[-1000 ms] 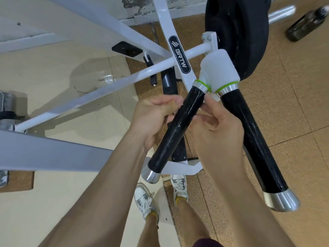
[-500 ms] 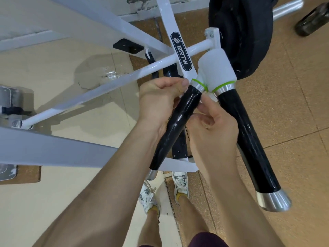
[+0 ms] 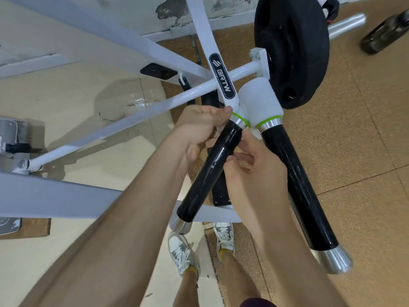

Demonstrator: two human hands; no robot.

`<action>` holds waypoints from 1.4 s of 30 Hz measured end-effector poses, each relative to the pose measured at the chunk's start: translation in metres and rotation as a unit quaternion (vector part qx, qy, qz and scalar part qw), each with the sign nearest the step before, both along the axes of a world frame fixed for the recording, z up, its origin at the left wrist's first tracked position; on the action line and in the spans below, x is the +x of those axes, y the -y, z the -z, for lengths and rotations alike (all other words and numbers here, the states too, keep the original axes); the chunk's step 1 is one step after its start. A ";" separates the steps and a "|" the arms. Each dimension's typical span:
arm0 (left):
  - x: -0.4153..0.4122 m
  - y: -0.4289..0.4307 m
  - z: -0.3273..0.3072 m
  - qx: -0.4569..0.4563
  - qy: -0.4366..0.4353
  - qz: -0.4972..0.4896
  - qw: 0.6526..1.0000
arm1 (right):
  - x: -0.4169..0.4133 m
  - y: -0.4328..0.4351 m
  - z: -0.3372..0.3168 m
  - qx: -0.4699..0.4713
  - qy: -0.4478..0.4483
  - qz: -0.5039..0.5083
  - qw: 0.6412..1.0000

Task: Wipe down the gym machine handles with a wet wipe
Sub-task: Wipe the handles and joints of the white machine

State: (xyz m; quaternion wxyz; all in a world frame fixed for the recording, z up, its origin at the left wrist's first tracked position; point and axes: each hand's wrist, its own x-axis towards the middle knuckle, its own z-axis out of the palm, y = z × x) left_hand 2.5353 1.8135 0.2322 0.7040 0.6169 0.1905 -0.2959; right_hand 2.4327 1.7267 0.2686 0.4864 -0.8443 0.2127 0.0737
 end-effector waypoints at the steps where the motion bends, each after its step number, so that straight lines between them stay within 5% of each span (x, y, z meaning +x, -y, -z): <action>1: 0.004 0.000 -0.002 -0.011 0.001 -0.006 1.000 | 0.000 0.001 -0.001 -0.001 -0.002 -0.003 1.000; 9: 0.012 0.008 -0.009 0.030 0.013 0.034 0.999 | 0.001 0.000 -0.003 -0.028 -0.025 -0.027 0.999; 12: 0.016 0.006 -0.010 0.116 0.099 0.045 0.987 | 0.002 0.002 -0.005 -0.032 -0.026 -0.039 0.998; 19: -0.020 0.001 -0.023 0.246 0.305 0.031 0.919 | -0.002 0.004 -0.013 -0.019 -0.011 -0.053 0.998; 23: -0.026 0.011 -0.022 0.314 0.488 0.102 0.808 | -0.004 0.005 -0.015 -0.024 0.011 -0.084 0.996; 28: -0.002 0.008 -0.022 0.272 0.234 0.019 0.933 | -0.007 0.010 -0.026 -0.030 0.049 -0.100 0.993; 32: -0.013 0.014 -0.035 0.248 0.249 0.041 0.935 | 0.001 0.037 -0.044 -0.135 0.144 -0.090 0.976; 35: -0.030 0.018 -0.041 0.282 0.325 0.096 0.898 | 0.009 0.059 -0.050 -0.126 0.079 -0.069 0.986; 37: -0.033 0.018 -0.048 0.303 0.321 0.133 0.888 | 0.009 0.067 -0.058 -0.071 0.060 -0.059 0.994; 39: -0.042 0.021 -0.064 0.269 0.255 0.103 0.923 | 0.008 0.073 -0.071 0.022 0.056 -0.039 0.997; 42: -0.067 0.029 -0.104 0.077 0.163 -0.047 0.982 | 0.009 0.083 -0.096 0.251 -0.026 -0.027 0.967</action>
